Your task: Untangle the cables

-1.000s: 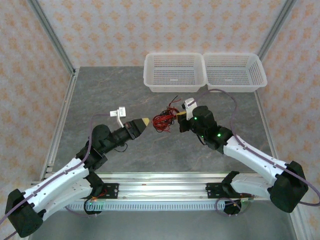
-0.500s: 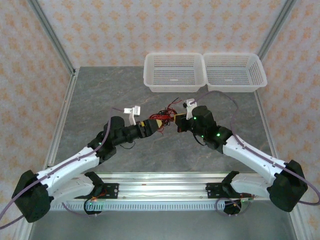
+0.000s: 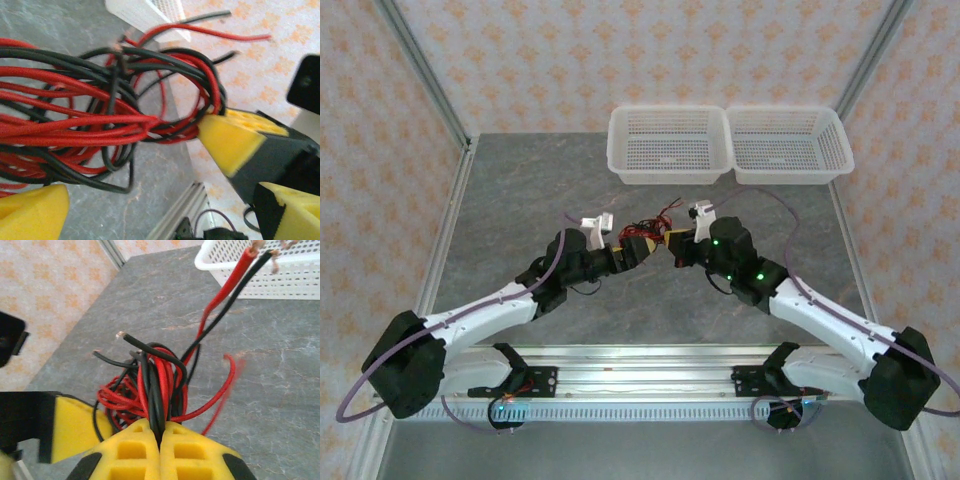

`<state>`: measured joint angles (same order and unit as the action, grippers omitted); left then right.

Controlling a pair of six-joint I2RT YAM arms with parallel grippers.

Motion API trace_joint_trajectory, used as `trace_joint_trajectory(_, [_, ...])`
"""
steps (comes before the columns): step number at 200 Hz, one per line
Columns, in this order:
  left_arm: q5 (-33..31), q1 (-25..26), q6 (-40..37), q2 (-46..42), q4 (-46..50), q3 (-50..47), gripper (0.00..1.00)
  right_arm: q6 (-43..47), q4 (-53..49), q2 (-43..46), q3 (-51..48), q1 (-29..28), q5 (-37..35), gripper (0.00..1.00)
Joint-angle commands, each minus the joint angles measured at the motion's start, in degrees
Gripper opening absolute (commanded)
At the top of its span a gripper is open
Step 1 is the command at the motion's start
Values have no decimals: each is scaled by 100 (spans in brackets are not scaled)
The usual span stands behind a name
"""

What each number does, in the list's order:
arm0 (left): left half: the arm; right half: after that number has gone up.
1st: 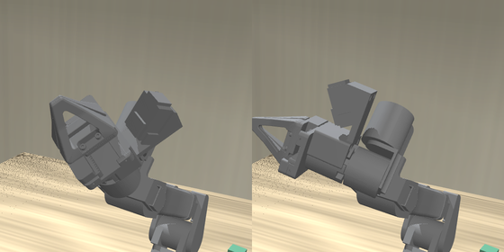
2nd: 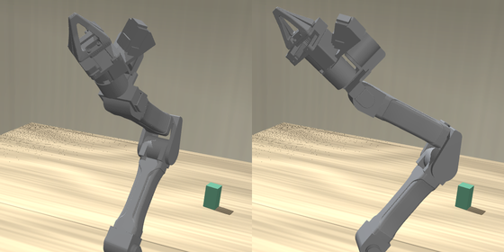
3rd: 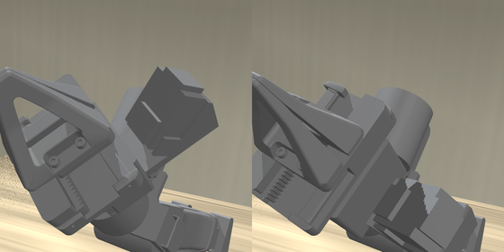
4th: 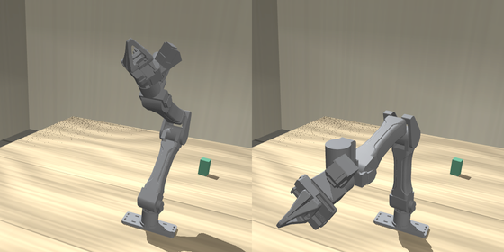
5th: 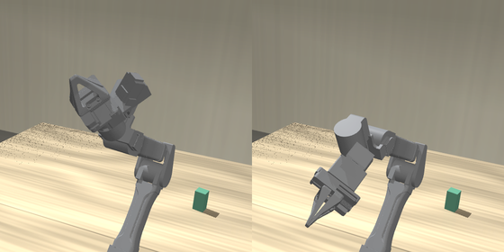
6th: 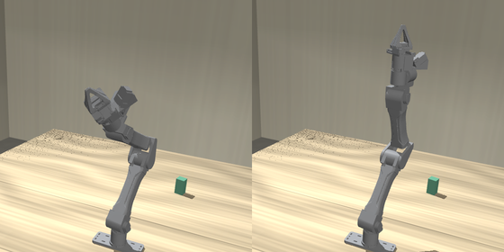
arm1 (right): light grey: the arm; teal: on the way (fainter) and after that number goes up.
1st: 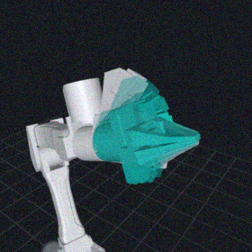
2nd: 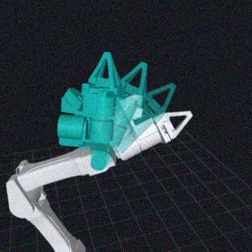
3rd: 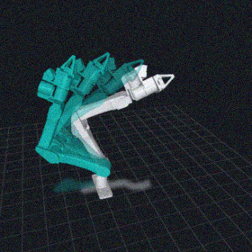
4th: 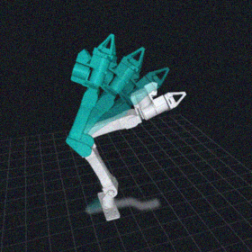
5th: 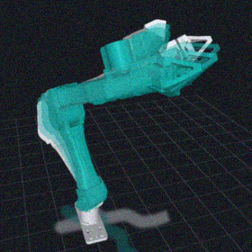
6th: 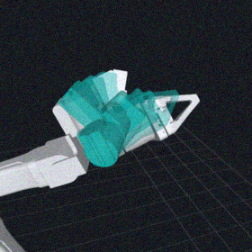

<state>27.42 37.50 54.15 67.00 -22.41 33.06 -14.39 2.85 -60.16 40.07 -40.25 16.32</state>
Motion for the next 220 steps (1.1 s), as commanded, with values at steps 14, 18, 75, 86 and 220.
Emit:
trace_joint_trajectory(14, [-792, -13, -182, 25, 298, 305, 95, -275, 620, 331, -167, -44, 299, 0])
trace_joint_trajectory(18, [-834, -29, -174, 32, 272, 314, 95, -279, 628, 349, -187, -44, 316, 0])
trace_joint_trajectory(75, [-709, -111, -84, 738, -315, 522, 97, -541, 1089, 709, -567, -53, 740, 0])
trace_joint_trajectory(86, [-698, -116, -71, 880, -406, 540, 97, -574, 1129, 779, -613, -50, 775, 0])
trace_joint_trajectory(220, [-253, -120, 369, 2548, -2155, 649, 60, -1465, 1623, 1128, -1494, -53, 518, 0])
